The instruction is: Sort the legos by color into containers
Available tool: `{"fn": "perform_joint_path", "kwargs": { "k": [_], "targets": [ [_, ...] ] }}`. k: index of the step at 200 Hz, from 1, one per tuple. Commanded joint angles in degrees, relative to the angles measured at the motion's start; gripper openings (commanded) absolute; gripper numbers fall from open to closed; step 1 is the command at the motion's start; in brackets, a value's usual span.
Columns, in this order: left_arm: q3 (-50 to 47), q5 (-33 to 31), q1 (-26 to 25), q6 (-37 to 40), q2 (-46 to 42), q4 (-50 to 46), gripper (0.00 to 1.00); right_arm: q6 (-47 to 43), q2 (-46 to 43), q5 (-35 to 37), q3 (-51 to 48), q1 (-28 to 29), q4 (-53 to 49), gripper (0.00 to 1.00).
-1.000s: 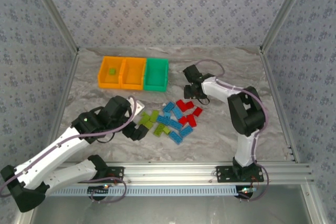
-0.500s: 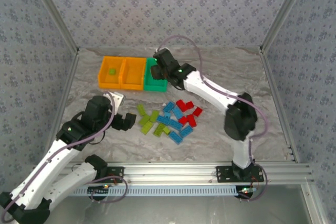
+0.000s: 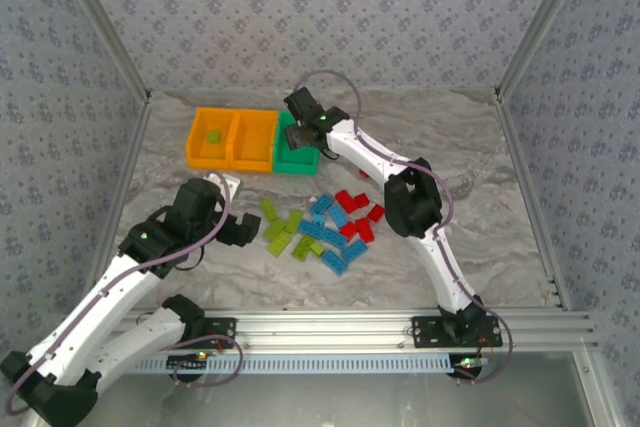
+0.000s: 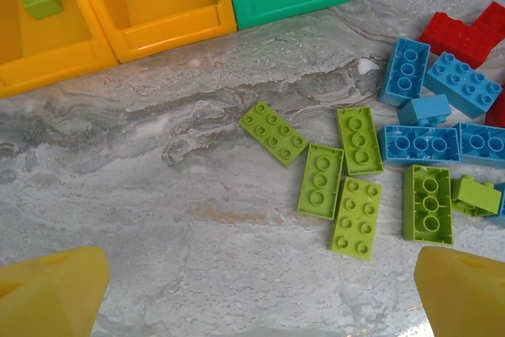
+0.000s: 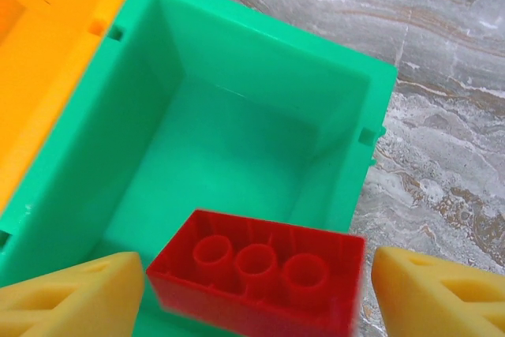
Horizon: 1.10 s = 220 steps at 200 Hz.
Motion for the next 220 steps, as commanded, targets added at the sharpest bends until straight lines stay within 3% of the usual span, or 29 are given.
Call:
{"fn": "perform_joint_path", "kwargs": {
  "k": [1, 31, 51, 75, 95, 122, 139, 178, 220],
  "targets": [
    [-0.38, -0.89, 0.62, 0.01, 0.06, 0.78, 0.99, -0.97, -3.00, -0.92, 1.72, 0.21, -3.19, 0.78],
    [-0.38, -0.55, 0.79, -0.09, 0.94, 0.56, 0.99, -1.30, -9.18, -1.25, -0.50, 1.22, -5.13, 0.79],
    [0.66, 1.65, 0.76, -0.41, 2.05, -0.25, 0.99, -0.60, -17.25, -1.99, -7.89, 2.04, -6.27, 0.80],
    [4.06, 8.21, -0.72, -2.58, 5.22, -1.39, 0.99, 2.39, -33.09, -5.62, -22.88, 2.49, -6.65, 0.83],
    [6.52, 8.29, -3.82, -7.66, 10.47, 1.30, 0.99, 6.07, -48.83, -9.41, -37.74, 2.72, -5.83, 0.89],
    [9.95, 9.43, -6.68, -9.92, 21.74, 6.83, 0.99, 10.64, -68.20, -12.93, -53.54, 3.67, -6.36, 1.00],
    [13.54, 11.11, -7.73, -9.06, 30.85, 7.98, 0.98, 15.63, -76.69, -11.44, -60.31, 4.05, -10.15, 1.00],
    [22.41, 9.71, -9.93, -8.91, 48.67, 12.11, 0.91, 23.98, -84.56, -9.14, -67.17, 4.22, -17.76, 1.00],
    [31.18, 7.06, -9.38, -8.56, 62.16, 12.93, 0.76, 25.32, -83.90, -9.39, -67.97, 4.52, -17.15, 1.00]
  ]
}}
